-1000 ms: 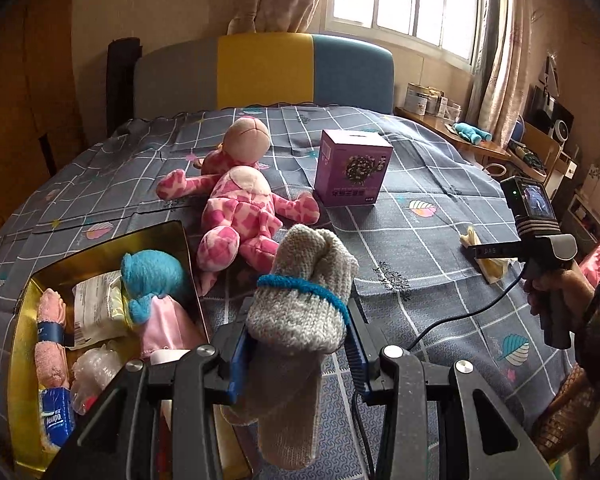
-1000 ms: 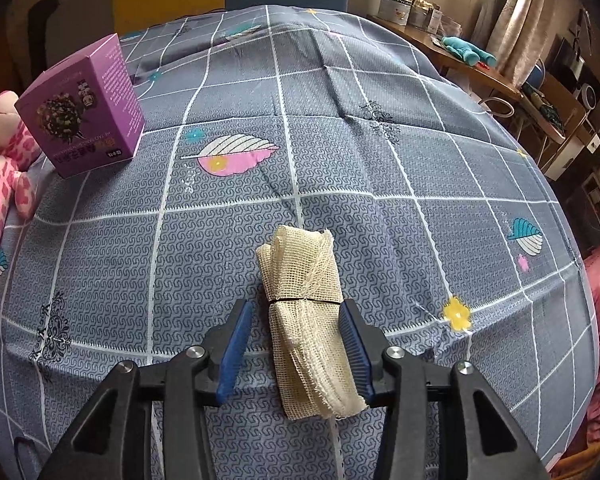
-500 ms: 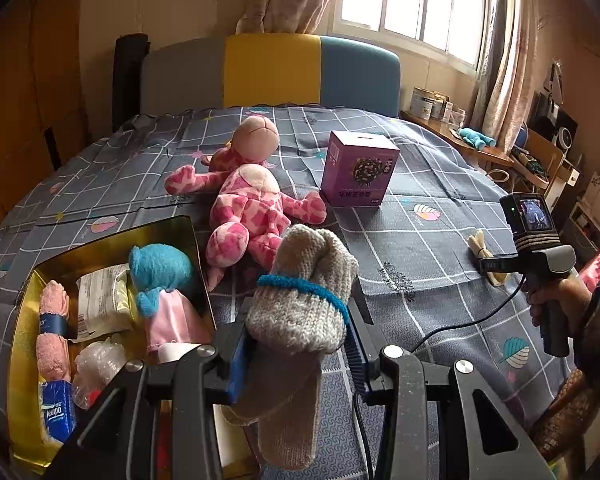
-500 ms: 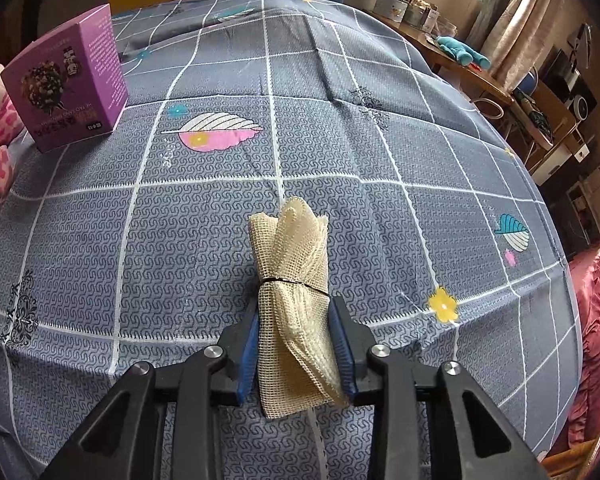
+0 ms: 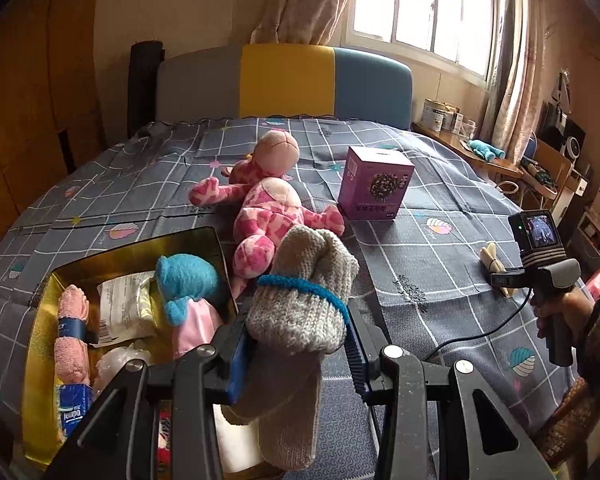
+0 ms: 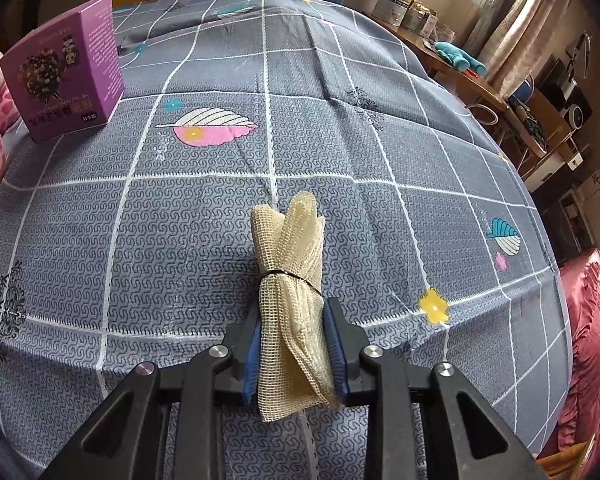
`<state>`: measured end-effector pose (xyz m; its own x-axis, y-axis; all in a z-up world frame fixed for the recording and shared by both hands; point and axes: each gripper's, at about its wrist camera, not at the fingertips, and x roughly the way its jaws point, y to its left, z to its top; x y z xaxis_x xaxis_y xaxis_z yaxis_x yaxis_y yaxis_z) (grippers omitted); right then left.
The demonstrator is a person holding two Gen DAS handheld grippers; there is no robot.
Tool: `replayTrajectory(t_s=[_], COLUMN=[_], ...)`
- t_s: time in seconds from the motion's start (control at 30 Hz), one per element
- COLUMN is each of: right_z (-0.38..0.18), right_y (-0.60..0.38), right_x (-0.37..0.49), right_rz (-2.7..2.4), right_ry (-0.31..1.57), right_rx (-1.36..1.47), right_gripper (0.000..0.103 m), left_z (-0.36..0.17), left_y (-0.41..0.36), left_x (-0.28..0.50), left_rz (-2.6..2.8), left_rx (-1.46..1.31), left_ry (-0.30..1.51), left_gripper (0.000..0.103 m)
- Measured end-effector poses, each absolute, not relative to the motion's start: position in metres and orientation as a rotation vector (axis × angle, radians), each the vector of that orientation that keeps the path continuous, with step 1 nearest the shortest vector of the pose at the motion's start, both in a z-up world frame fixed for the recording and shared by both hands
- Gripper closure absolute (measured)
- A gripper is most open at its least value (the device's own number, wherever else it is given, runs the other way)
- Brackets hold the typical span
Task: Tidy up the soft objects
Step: 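Lower the white glove into the gold tray and open the left tool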
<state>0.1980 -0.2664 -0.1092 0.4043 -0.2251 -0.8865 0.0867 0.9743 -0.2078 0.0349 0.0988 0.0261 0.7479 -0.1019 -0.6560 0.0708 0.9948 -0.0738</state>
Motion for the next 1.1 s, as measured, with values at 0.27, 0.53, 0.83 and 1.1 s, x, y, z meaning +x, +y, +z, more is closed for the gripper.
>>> replayTrajectory(t_s=[0.27, 0.53, 0.83, 1.1], right_z=[-0.109, -0.109, -0.109, -0.108], right_y=[-0.261, -0.25, -0.24, -0.24], right_x=[0.197, 0.191, 0.186, 0.185], right_rz=[-0.2, -0.2, -0.201, -0.195], right_ry=[1.13, 1.112, 1.107, 1.106], right_rx=[-0.187, -0.253, -0.281, -0.293], right_gripper=[0.075, 0.076, 0.076, 0.077], left_z=[0.038, 0.037, 0.027, 0.01], left_y=[0.132, 0.168, 0.206, 0.229], left_x=[0.026, 0.014, 0.004, 0.002], left_rz=[0.002, 0.093, 0.19, 0.244], left_rx=[-0.058, -0.078, -0.105, -0.12], left_ry=[0.689, 0.691, 0.717, 0.756], left_gripper=[0.061, 0.061, 0.061, 0.061])
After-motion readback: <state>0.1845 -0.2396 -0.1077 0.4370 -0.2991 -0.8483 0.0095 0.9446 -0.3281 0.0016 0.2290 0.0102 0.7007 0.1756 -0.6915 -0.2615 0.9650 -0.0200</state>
